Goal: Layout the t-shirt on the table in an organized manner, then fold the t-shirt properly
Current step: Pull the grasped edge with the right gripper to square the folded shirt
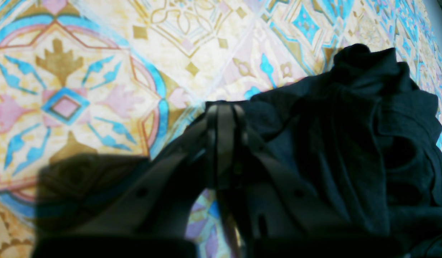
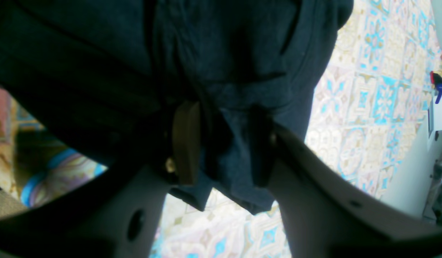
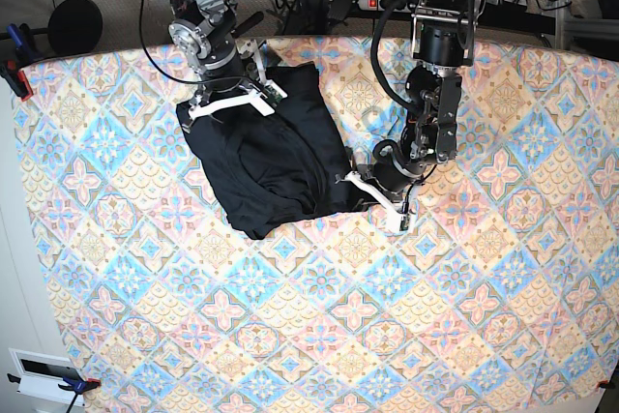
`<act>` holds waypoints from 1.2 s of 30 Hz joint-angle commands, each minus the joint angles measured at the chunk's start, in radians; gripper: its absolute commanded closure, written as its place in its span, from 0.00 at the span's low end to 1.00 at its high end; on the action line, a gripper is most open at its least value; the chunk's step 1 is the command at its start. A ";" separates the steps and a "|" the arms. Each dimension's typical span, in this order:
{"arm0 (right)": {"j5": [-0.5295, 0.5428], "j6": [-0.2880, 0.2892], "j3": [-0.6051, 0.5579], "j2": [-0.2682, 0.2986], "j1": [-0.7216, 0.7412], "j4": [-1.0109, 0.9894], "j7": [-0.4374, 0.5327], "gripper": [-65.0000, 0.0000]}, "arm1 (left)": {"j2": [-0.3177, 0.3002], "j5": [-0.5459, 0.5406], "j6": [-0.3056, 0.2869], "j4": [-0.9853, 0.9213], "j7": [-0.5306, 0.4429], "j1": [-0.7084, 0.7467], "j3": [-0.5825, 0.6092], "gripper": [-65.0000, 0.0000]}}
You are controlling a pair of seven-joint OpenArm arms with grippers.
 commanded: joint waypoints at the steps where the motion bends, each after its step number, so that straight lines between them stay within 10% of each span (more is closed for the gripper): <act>1: -0.002 -0.010 -0.002 -0.001 0.002 0.015 0.012 0.67 | -0.004 0.095 0.069 -0.034 0.136 0.023 0.006 1.00; 36: -0.002 -0.010 -0.076 -0.001 0.043 -0.011 -0.048 0.67 | -0.006 0.091 0.069 -0.034 0.138 0.029 0.006 1.00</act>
